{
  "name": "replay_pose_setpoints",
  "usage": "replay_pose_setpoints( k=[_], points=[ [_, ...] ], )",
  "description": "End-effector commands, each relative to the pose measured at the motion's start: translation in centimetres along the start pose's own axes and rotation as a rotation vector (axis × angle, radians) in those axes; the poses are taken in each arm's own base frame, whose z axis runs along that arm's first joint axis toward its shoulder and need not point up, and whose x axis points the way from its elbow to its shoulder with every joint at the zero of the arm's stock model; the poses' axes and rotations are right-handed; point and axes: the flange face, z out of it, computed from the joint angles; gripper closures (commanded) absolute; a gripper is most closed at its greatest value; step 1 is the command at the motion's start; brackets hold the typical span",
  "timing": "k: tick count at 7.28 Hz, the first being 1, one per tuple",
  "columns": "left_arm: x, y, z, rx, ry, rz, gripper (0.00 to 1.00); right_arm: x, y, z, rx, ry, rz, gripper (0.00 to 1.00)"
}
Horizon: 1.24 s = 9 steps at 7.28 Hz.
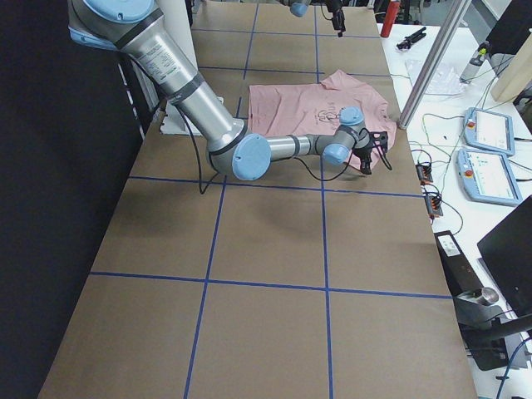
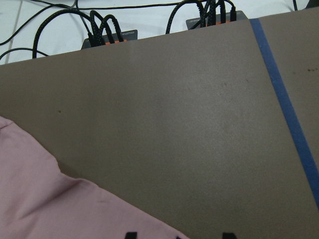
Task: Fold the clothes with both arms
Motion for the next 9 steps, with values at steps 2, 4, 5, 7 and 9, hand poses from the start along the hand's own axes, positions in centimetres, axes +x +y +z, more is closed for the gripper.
replay_pose_setpoints(
  k=[2, 4, 5, 7, 9],
  points=[
    [-0.1, 0.0, -0.1, 0.002, -0.001, 0.003, 0.2, 0.1, 0.5, 0.5, -0.007, 0.008, -0.002, 0.41],
    [0.0, 0.0, -0.1, 0.001, 0.0, 0.003, 0.2, 0.0, 0.8, 0.7, -0.005, 0.011, -0.005, 0.42],
    [0.0, 0.0, -0.1, 0.001, 0.0, 0.003, 0.2, -0.2, 0.9, 0.7, -0.006, 0.009, -0.006, 0.46],
    [0.1, -0.1, -0.2, 0.004, 0.001, 0.008, 0.19, -0.4, 1.2, 0.8, -0.008, 0.009, -0.009, 0.55],
    [0.2, 0.0, -0.4, 0.005, 0.004, 0.009, 0.19, -0.5, 1.4, 0.9, 0.0, 0.015, -0.013, 1.0]
  ],
)
